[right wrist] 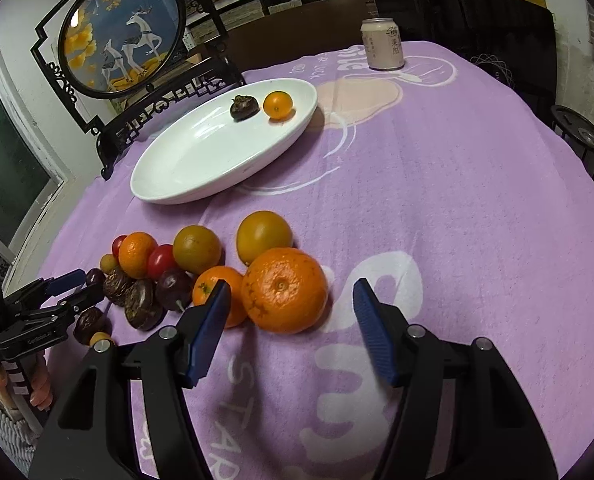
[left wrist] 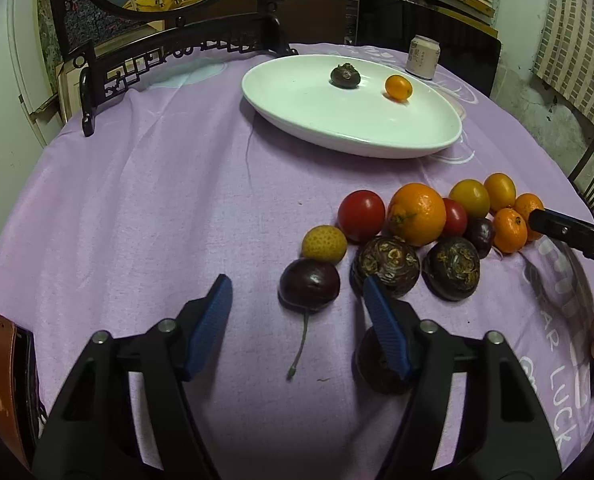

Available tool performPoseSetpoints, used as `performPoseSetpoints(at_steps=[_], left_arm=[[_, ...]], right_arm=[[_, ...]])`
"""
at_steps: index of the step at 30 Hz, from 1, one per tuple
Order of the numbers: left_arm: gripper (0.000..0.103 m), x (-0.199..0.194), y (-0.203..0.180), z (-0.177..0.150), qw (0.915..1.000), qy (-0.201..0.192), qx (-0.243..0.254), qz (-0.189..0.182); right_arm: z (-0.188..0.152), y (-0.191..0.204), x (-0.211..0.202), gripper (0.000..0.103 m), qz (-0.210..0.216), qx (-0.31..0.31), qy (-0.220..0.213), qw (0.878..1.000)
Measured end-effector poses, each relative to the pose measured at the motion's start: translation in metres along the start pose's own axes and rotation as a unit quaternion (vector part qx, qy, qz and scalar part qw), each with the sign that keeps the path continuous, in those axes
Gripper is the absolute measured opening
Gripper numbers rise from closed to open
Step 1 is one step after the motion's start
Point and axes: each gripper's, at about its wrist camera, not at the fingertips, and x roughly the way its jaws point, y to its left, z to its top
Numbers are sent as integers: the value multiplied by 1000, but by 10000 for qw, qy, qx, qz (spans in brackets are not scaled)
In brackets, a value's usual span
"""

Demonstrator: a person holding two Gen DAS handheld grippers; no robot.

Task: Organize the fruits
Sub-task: 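Grasp a dark red cherry with the left tool while the right tool grasps an orange, then lower the cherry and orange onto the white plate and release both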

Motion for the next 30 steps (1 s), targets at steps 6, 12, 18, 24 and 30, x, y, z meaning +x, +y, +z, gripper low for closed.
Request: performPoseSetpoints(at_steps=[6, 12, 18, 24, 30], left_arm=[[32, 5, -5, -1, 9998, 120, 103, -108], [31, 3, -1, 0, 10000, 62, -17, -55], [31, -10, 7, 9, 9995, -233, -230, 13], [31, -10, -6, 50, 9991, -413, -123, 53], [31, 17, -22, 98, 9990, -440, -105, 47]], right_arm=[[1, -2, 4, 50, 285, 88, 52, 9995], [1, -3, 2, 45, 286, 112, 48, 9995], [1, -2, -6, 45, 266, 79, -169, 9995], [25, 3, -18, 45, 319, 100, -512, 9981], [72, 28, 3, 45, 301, -202, -506, 9981]])
